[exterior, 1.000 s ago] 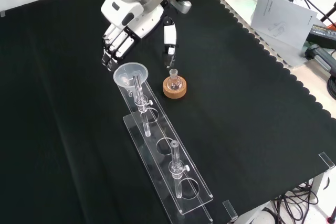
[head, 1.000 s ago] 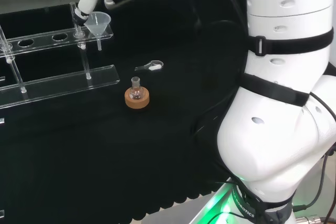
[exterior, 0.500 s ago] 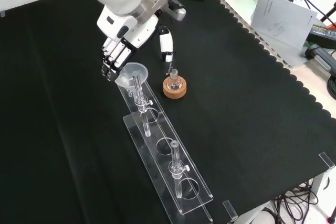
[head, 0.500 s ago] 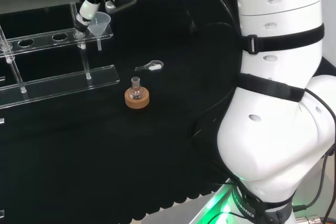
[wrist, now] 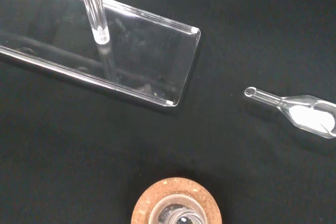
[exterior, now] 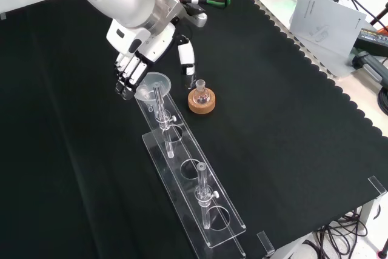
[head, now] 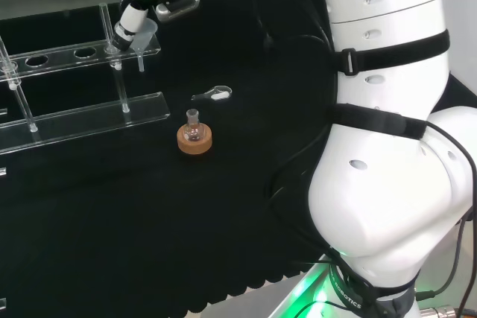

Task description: Pick up the funnel from the transparent funnel stand.

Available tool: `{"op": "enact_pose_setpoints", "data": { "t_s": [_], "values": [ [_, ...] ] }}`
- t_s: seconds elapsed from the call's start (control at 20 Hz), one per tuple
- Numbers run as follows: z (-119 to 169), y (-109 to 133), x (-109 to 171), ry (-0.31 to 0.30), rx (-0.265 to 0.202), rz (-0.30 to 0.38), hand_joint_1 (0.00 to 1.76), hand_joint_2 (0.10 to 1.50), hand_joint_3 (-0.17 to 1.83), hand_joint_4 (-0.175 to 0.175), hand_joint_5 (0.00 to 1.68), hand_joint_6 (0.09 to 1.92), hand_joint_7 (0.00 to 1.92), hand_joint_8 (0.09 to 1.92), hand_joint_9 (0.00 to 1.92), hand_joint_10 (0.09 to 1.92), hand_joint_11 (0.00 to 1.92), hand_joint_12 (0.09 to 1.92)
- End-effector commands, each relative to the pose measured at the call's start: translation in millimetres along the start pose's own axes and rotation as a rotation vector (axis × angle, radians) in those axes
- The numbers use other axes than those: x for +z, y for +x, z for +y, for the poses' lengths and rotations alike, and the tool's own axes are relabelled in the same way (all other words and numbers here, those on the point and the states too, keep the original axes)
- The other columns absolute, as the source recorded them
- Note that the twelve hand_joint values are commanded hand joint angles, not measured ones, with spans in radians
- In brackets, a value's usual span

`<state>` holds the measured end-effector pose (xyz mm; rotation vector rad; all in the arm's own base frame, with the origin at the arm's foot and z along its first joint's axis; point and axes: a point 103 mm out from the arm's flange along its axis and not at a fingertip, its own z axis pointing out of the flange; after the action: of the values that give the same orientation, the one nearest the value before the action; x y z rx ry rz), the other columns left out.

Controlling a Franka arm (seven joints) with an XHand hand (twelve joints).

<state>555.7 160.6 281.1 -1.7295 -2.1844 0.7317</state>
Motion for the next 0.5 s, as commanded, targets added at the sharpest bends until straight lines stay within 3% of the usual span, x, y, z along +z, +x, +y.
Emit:
{"op": "enact_pose_setpoints", "data": {
  "t_s": [0.05, 0.5],
  "values": [
    [5.4, 35.4, -7.0, -0.002, 0.017, -0.042, 0.46, 0.75, 0.16, -0.023, 0.00, 0.09, 0.00, 0.19, 0.00, 0.83, 0.18, 1.53],
    [7.0, -7.3, 2.4, -0.025, 0.022, -0.019, 0.52, 0.77, 0.16, -0.027, 0.01, 0.09, 0.00, 0.22, 0.00, 0.86, 0.21, 1.52]
  ]
}}
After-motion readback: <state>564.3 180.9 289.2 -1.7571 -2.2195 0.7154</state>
